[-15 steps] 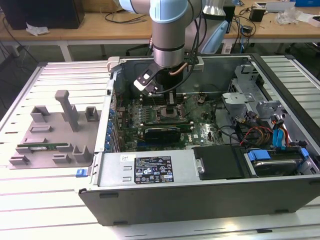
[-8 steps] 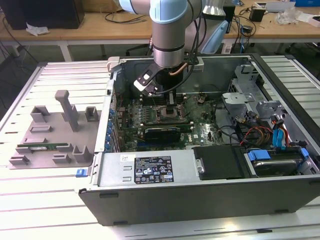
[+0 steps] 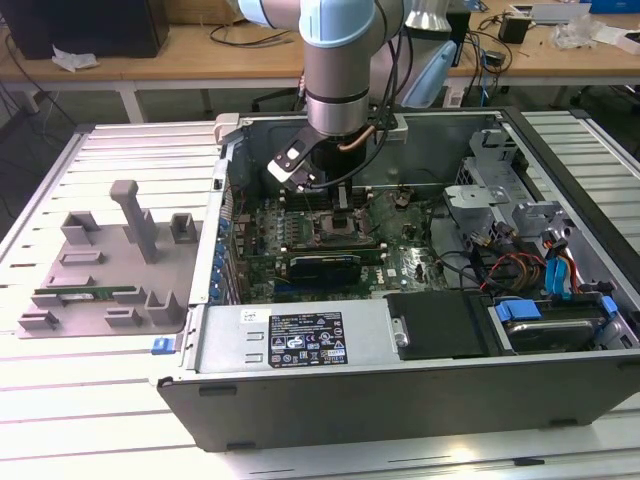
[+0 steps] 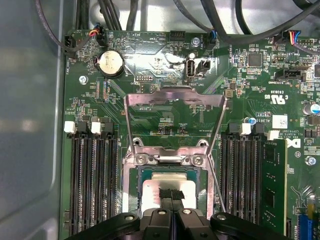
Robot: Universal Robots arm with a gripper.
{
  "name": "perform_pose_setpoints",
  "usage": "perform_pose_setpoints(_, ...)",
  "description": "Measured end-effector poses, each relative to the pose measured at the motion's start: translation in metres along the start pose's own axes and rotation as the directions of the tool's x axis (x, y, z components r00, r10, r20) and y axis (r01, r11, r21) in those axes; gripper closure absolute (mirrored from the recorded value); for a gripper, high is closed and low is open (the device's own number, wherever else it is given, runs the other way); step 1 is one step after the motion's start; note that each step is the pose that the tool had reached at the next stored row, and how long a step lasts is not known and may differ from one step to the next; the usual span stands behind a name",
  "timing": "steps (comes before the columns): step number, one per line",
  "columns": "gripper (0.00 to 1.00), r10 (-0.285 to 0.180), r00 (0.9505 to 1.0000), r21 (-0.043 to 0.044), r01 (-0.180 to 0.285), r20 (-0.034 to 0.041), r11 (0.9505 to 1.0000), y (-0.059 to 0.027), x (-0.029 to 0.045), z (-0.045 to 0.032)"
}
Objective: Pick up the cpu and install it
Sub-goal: 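Place the cpu into insertion slot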
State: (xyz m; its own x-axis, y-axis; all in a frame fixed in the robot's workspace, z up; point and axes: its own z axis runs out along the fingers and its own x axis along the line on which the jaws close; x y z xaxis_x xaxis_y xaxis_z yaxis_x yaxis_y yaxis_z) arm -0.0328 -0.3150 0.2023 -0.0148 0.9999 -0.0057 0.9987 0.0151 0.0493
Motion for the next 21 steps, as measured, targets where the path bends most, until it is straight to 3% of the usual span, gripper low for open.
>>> perform_pose_setpoints(4,0.89,0.0,1.0,-0.0003,0.0,0.0003,1.0,0.0004,0.0,-0.0075)
perform_pose_setpoints(9,0.89,0.0,1.0,-0.0001,0.0,0.0018,1.0,0.0014,-0.0001,-0.0283)
perform_pose_setpoints(11,0.89,0.0,1.0,-0.0001,0.0,0.0024,1.0,0.0021,-0.0001,-0.0413)
perform_pose_setpoints(16,0.89,0.0,1.0,-0.0001,0.0,0.0026,1.0,0.003,-0.0002,-0.06)
perform_pose_setpoints(21,0.89,0.0,1.0,-0.0001,0.0,0.0027,1.0,0.0031,-0.0002,-0.0627)
